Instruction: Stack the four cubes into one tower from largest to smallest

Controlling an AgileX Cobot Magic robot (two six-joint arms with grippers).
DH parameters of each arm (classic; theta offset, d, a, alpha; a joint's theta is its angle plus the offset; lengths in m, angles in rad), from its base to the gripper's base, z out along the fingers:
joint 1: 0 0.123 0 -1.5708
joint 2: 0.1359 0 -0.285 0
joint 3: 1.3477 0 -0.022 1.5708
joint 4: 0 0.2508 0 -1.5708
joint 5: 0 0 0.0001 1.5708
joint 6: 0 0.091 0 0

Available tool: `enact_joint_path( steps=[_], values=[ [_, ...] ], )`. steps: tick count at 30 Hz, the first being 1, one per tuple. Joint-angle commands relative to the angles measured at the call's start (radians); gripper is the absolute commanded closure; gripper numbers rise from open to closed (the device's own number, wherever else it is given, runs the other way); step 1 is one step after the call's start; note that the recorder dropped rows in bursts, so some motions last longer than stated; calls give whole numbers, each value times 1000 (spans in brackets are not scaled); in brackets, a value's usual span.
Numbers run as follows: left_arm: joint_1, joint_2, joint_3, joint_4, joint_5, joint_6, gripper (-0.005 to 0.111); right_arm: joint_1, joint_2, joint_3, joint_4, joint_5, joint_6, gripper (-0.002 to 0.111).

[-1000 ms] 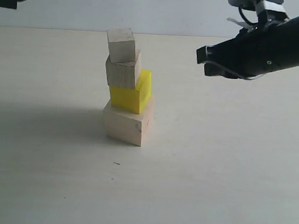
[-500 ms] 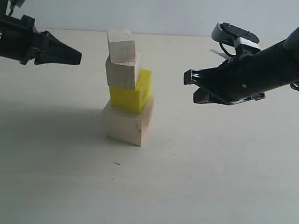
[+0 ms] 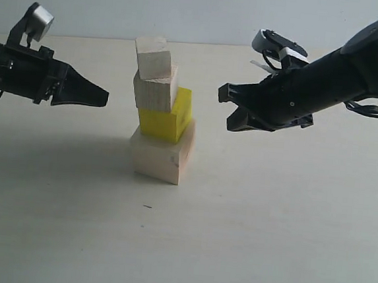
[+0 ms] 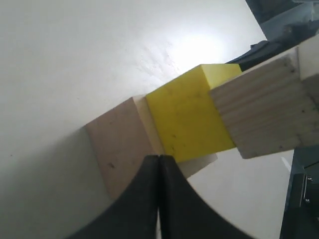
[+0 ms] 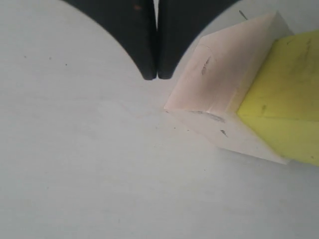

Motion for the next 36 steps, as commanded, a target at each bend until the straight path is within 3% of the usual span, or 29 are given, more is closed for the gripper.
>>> enact_joint_path(
  steps=[1, 14, 29, 36],
  values=[
    [2, 0, 2, 30, 10, -24, 107, -4, 32, -37, 4, 25, -9, 108],
    [2, 0, 2, 50, 2, -30, 107, 66, 113, -119, 41, 97, -11, 108],
    [-2, 0, 2, 64, -9, -30, 107, 66, 162, -119, 82, 88, -28, 108],
    [-36, 0, 2, 68, -24, -30, 107, 66, 173, -131, 108, 68, -53, 108]
  ],
)
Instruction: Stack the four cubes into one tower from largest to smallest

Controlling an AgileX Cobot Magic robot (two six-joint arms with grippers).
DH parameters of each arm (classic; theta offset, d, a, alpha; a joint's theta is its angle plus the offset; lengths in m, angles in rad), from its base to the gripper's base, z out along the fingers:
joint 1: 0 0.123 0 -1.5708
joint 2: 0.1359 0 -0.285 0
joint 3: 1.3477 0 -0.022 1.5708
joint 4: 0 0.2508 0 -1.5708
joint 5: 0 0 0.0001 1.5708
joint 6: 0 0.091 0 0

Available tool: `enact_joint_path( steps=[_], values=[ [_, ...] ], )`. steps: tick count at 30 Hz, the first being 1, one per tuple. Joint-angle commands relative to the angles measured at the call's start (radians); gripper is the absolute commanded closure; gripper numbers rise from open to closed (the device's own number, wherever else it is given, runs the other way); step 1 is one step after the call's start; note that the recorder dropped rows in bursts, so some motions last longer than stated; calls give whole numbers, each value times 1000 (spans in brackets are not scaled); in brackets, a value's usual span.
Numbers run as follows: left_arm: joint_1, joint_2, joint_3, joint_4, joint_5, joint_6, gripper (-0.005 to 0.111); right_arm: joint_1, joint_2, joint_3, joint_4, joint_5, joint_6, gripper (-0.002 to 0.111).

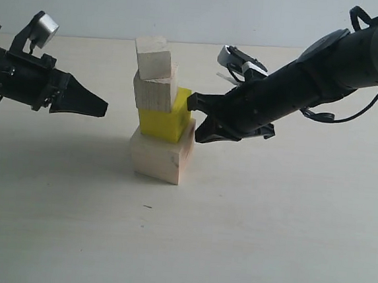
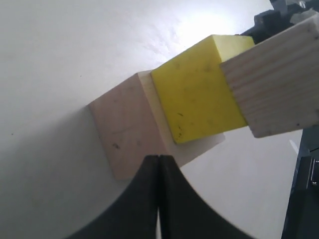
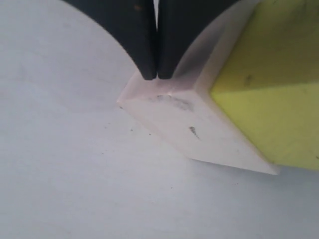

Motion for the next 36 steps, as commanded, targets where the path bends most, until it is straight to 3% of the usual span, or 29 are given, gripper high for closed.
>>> enact_joint_path(
  steps=[1, 11, 26, 36],
  values=[
    [-21, 0, 2, 3, -13, -1, 107, 0, 13, -22, 16, -10, -27, 108],
    [-21, 0, 2, 10, -15, -1, 107, 0, 47, -82, -28, 34, -9, 108],
    [-21, -2, 2, -79, 81, 44, 107, -26, -134, -82, -127, -30, 71, 108],
    [-34, -72, 2, -144, 131, 65, 107, -26, -207, -82, -143, 78, 95, 108]
  ],
)
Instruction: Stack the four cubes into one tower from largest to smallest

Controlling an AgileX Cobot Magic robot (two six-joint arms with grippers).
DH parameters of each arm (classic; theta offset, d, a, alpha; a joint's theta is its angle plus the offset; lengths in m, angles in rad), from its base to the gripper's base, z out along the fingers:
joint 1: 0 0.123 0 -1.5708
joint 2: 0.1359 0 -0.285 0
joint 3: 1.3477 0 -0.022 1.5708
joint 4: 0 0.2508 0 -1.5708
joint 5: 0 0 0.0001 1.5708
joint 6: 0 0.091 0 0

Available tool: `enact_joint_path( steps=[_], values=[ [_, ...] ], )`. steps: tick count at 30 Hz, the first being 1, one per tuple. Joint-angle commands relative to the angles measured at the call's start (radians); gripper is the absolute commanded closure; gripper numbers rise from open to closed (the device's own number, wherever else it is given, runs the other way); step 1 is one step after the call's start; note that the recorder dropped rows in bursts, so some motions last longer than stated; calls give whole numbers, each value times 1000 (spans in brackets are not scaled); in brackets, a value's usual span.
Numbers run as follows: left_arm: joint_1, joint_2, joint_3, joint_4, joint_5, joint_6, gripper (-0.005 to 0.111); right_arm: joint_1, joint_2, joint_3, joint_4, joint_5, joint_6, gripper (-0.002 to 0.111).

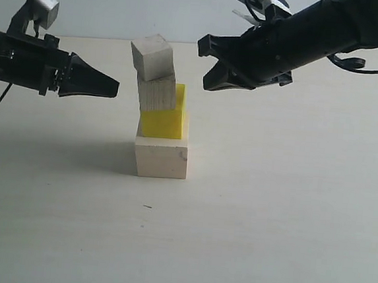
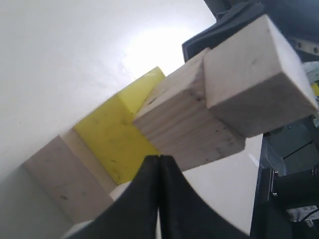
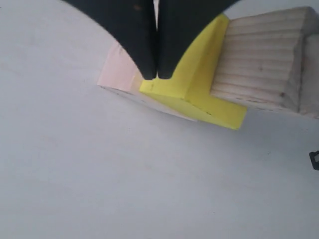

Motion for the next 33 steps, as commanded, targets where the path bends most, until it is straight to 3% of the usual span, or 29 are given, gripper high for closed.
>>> enact_joint_path(
  steps=[1, 5, 17, 23, 33],
  values=[
    [-25, -23, 2, -36, 43, 10, 107, -5, -26, -4, -5, 46, 3, 108],
    [-90, -23, 2, -39, 14, 24, 107, -3, -36, -4, 6, 108, 3, 108],
    [-86, -23, 0, -46, -102, 31, 107, -3, -36, -4, 50, 150, -50, 108],
    [-86, -21, -72, -47, -102, 8, 107, -3, -36, -4, 50, 143, -50, 108],
    [-86, -21, -74, -13, -80, -3, 107, -3, -62, -4, 48, 139, -51, 108]
  ],
)
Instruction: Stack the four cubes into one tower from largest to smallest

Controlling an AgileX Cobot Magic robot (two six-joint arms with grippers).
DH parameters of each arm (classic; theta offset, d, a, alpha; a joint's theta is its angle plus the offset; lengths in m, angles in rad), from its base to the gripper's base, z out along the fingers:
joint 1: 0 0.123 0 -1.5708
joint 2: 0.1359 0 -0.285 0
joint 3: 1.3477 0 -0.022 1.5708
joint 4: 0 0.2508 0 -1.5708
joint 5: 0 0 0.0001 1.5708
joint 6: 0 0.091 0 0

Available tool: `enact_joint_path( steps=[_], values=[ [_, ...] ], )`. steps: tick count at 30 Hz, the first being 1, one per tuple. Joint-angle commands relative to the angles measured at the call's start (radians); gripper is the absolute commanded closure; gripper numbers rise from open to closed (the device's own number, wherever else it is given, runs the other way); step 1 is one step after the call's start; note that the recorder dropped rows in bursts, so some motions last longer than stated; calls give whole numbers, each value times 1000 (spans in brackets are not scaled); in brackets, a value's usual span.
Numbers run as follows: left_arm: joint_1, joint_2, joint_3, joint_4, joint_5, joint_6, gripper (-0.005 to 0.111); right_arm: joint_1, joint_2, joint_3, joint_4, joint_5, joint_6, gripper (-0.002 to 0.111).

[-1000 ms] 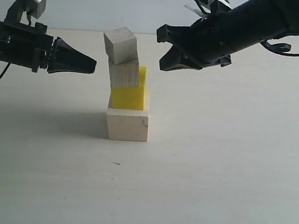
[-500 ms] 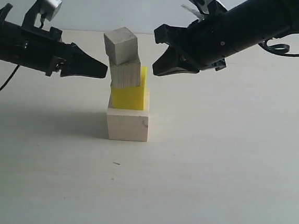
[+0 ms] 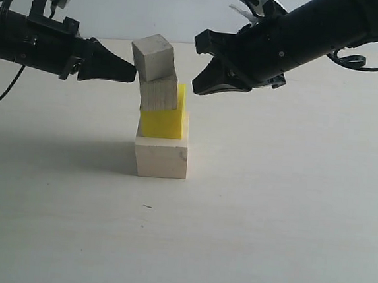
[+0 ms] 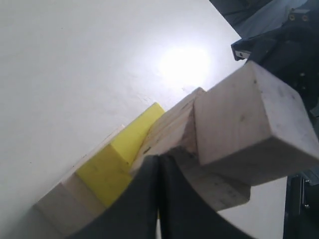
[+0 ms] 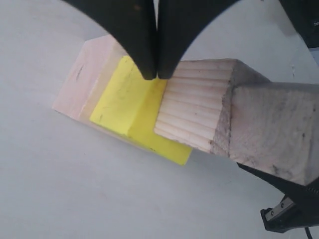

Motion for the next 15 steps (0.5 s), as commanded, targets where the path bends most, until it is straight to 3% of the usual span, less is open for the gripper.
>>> enact_joint_path(
  steps=[1, 15],
  values=[
    [-3, -7, -6, -1, 39, -11, 107, -3, -36, -4, 5, -6, -13, 108],
    [-39, -7, -6, 1, 5, -14, 107, -3, -47, -4, 7, 37, -13, 108]
  ],
)
